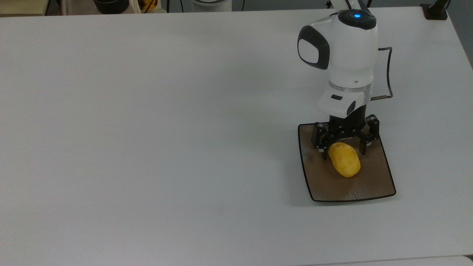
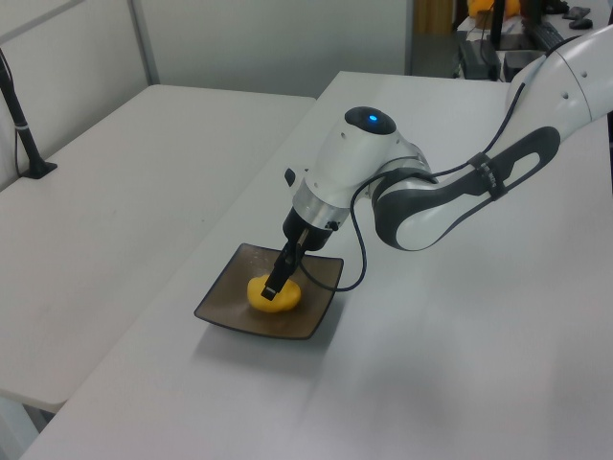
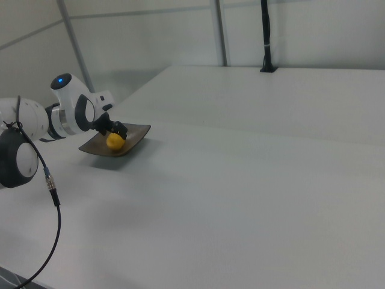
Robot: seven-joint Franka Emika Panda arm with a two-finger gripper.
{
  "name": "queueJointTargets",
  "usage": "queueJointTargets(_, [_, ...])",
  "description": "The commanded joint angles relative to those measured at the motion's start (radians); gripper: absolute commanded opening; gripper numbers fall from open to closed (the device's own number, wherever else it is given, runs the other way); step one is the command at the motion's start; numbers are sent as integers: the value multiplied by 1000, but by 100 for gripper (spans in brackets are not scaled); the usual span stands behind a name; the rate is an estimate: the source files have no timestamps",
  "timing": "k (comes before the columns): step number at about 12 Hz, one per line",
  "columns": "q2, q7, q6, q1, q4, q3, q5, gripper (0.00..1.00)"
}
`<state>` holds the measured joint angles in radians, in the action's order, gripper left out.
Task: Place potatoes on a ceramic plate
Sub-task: 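Lower the potato onto the plate and open the gripper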
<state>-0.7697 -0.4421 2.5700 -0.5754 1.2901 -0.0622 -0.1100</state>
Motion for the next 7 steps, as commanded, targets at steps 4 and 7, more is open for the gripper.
queueJointTargets(4, [398,-47,-230,47,216,-15,-10,100])
queueJointTargets(7, [613,-46,-436,104,306,-15,-7,100])
